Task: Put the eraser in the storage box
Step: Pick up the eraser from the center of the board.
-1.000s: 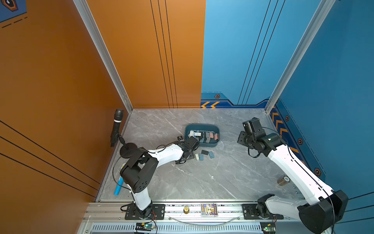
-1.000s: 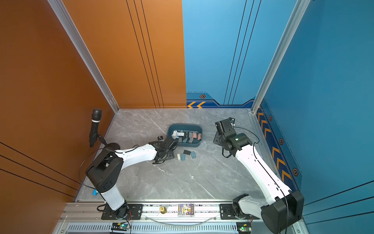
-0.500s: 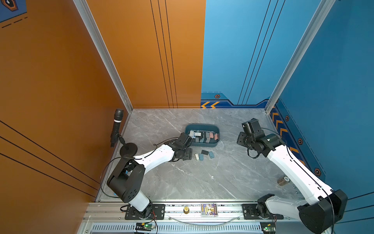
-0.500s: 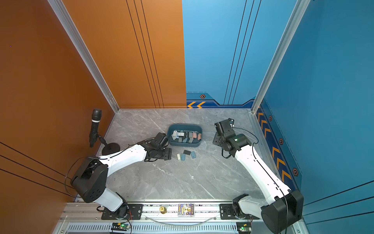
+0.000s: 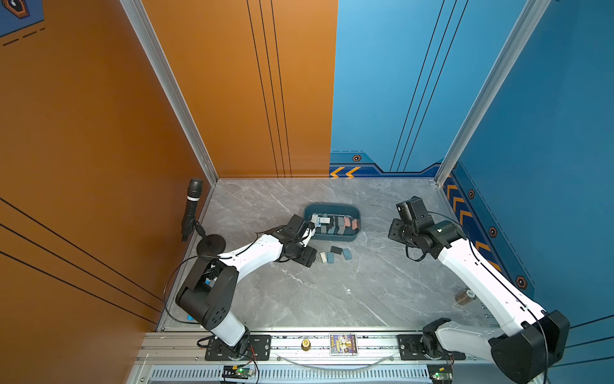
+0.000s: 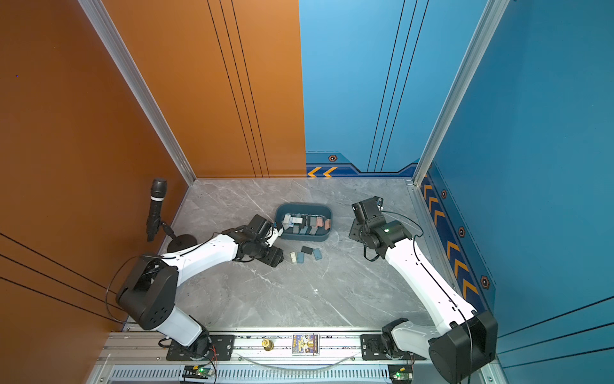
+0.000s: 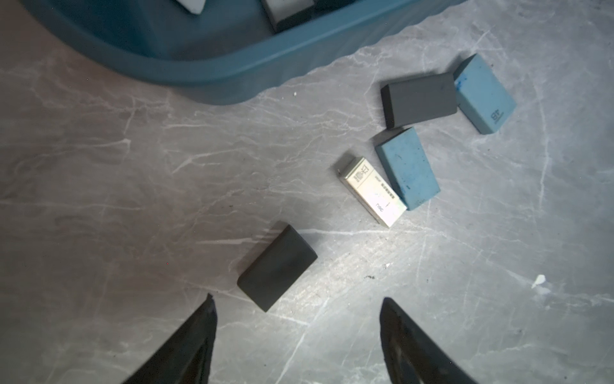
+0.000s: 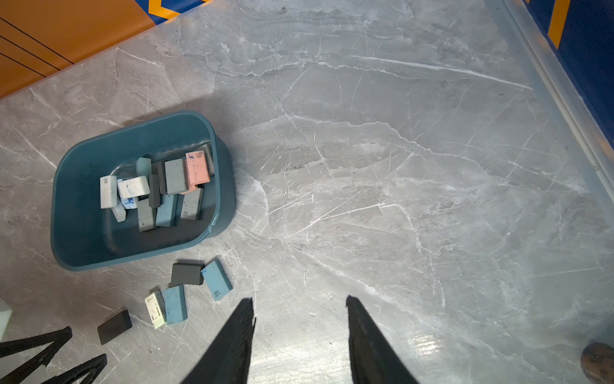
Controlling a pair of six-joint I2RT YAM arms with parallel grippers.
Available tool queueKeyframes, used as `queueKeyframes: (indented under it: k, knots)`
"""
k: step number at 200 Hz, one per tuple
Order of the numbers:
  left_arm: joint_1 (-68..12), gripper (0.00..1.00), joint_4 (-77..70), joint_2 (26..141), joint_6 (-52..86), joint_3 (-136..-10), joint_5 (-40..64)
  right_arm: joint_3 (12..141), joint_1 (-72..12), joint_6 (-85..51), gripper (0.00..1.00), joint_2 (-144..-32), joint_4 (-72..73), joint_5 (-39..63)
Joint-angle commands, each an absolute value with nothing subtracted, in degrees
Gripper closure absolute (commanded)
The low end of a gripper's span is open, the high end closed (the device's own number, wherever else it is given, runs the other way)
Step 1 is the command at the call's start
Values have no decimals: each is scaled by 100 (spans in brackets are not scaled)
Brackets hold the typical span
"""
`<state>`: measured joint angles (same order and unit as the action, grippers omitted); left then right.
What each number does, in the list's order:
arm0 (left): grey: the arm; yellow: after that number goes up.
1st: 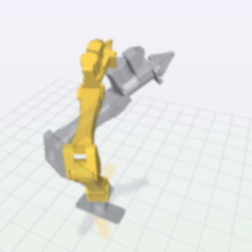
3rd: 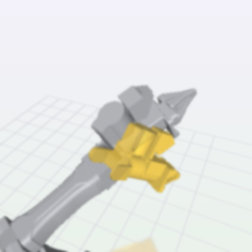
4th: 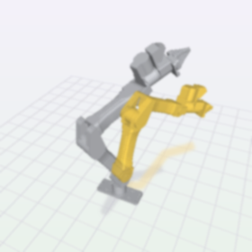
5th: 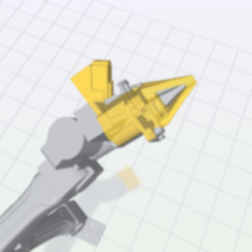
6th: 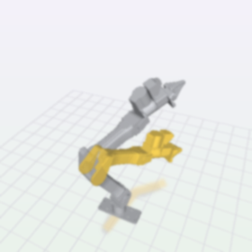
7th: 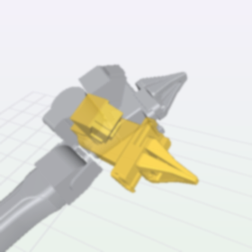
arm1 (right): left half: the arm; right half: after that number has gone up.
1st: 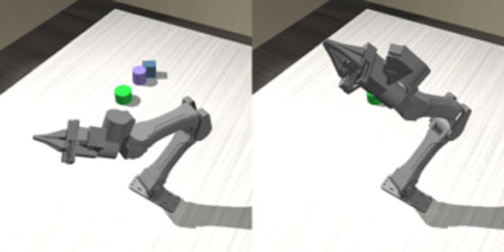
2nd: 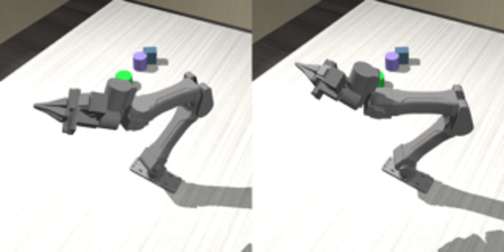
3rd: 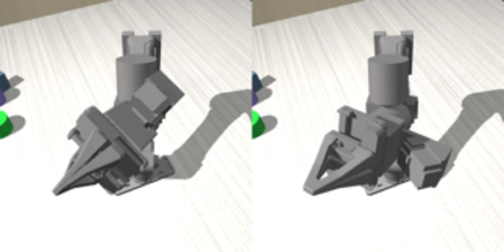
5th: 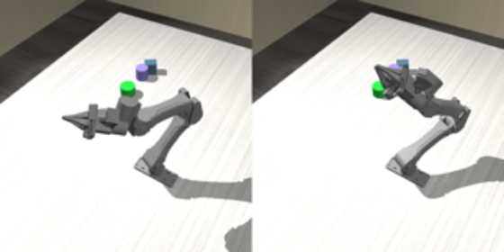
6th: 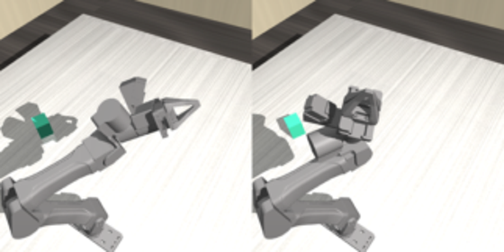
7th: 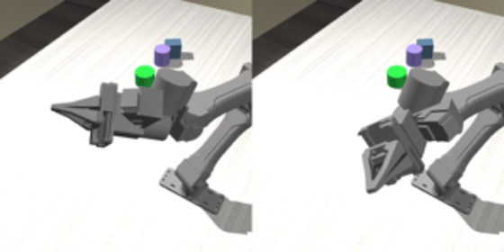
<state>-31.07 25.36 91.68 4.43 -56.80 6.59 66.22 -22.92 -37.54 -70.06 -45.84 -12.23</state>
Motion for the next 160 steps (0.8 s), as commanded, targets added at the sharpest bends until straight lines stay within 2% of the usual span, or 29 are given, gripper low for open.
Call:
queueKeyframes:
  k: [1, 106, 160]
  knots:
    - [-3055, 22, 2783, 9275, -166, -5851, 845, 6576, -2268, -3765, 52, -6812, -4664, -1223]
    - [-3102, 22, 3208, 10030, -767, -6217, 402, 6492, -2279, -3896, 52, -6681, -4733, -1126]
    - [-3146, 25, 3207, 10347, -837, -6280, 218, 6399, -2574, -4111, 53, -6737, -4679, -1194]
